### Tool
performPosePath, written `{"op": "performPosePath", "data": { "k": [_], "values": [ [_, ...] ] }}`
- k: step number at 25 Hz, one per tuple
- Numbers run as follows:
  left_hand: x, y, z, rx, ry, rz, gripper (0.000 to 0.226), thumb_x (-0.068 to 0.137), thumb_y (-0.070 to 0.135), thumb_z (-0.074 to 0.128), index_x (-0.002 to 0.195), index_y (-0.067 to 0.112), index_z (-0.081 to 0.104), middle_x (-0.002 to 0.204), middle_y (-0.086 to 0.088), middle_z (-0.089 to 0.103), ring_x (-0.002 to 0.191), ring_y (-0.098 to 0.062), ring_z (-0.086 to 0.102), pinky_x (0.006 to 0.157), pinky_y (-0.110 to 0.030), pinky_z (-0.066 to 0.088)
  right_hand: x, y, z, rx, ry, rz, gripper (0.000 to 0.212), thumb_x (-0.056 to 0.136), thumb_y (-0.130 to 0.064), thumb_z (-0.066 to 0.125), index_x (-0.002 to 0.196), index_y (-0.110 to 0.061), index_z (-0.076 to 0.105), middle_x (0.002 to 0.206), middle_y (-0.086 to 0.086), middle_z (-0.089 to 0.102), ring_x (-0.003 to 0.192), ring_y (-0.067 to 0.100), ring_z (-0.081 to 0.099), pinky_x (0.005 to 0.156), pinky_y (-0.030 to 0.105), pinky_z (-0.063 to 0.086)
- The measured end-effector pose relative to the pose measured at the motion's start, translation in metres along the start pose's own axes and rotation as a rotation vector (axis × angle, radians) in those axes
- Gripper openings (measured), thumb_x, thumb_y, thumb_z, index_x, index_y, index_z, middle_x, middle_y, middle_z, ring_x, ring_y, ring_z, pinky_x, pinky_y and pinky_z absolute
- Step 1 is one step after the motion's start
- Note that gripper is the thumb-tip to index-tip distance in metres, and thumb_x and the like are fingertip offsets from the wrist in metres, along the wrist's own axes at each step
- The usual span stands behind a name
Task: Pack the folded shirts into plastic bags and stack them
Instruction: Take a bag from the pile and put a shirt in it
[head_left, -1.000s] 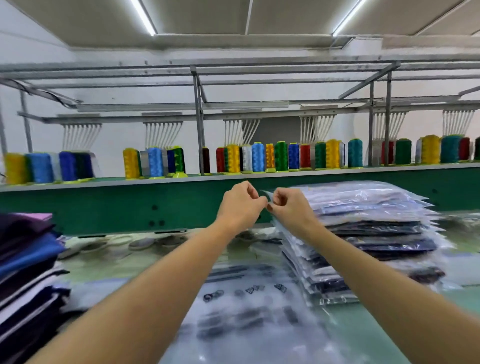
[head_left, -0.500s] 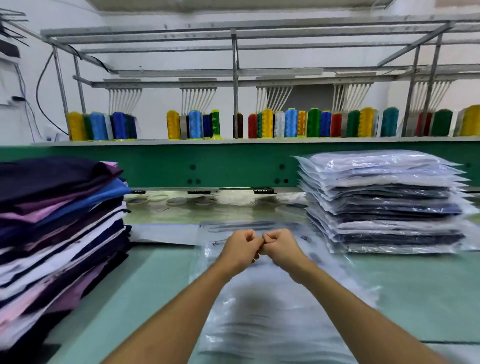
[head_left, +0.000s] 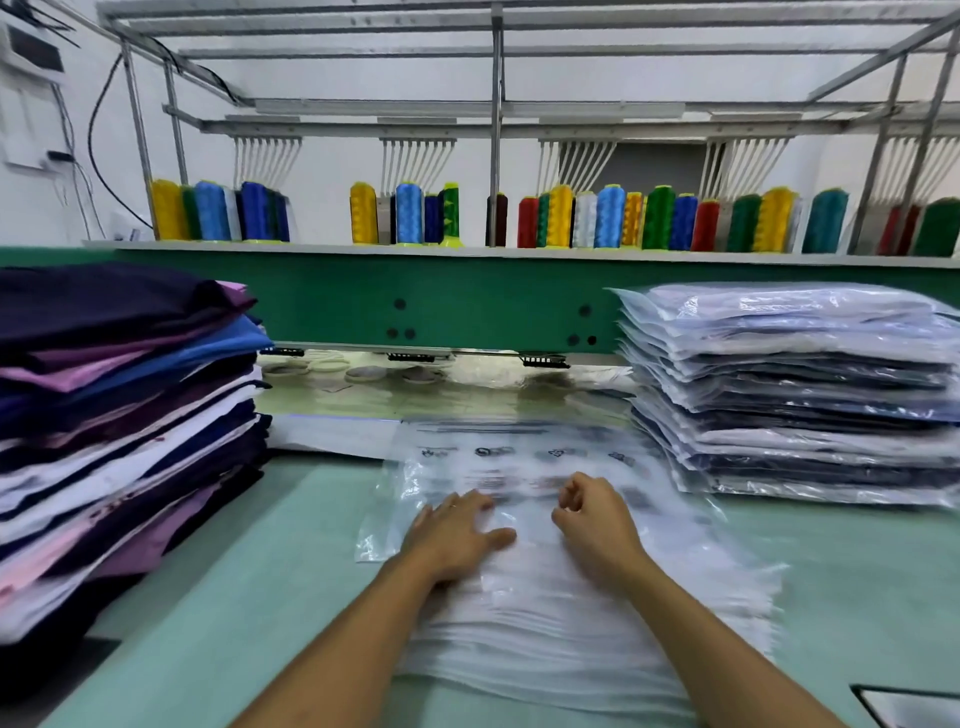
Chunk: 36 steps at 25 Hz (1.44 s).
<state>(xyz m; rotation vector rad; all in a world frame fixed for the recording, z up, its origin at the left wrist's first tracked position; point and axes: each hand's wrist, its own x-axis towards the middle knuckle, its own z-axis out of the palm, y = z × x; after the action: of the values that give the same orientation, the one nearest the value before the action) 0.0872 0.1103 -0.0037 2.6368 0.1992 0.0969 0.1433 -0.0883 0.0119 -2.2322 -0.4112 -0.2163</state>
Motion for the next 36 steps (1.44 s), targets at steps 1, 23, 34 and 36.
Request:
{"op": "performPosePath", "data": {
  "k": [1,23,34,36],
  "values": [
    [0.002,-0.004,-0.002,-0.001,0.008,-0.012,0.066,0.088,0.072,0.053,0.144,0.040,0.042,0.157,0.007,0.040,0.150,-0.014,0.025,0.121,-0.040,0.017,0.004,0.004,-0.001,-0.086,-0.007,0.045,0.009,0.087,-0.016,0.063,0.088,-0.022,0.057,0.104,0.000,0.055,0.094,0.021,0.056,0.071,0.033,0.046],
    [-0.004,0.028,0.002,-0.248,0.349,0.514,0.025,0.086,0.044,0.076,0.107,0.031,0.069,0.110,0.019,0.070,0.107,0.004,0.060,0.096,-0.017,0.044,0.017,0.014,-0.004,0.609,0.065,0.112,0.011,0.092,-0.005,0.061,0.098,-0.013,0.067,0.063,-0.001,0.065,0.050,0.014,0.060,0.044,0.025,0.042],
    [0.003,0.035,0.012,-0.151,0.542,0.508,0.006,0.089,0.029,0.073,0.091,0.029,0.067,0.096,0.018,0.070,0.091,-0.003,0.064,0.077,-0.036,0.056,0.016,0.007,0.006,0.761,-0.152,0.245,0.021,0.095,-0.005,0.048,0.106,-0.014,0.064,0.057,0.000,0.054,0.047,0.013,0.041,0.042,0.022,0.027],
    [0.002,0.038,0.014,-0.082,0.565,0.524,0.011,0.089,0.036,0.073,0.097,0.033,0.065,0.100,0.020,0.069,0.094,-0.002,0.063,0.077,-0.032,0.055,0.017,0.007,0.007,0.784,-0.154,0.263,0.023,0.094,-0.001,0.047,0.107,-0.013,0.062,0.056,-0.001,0.052,0.045,0.012,0.037,0.040,0.023,0.025]
  ]
}}
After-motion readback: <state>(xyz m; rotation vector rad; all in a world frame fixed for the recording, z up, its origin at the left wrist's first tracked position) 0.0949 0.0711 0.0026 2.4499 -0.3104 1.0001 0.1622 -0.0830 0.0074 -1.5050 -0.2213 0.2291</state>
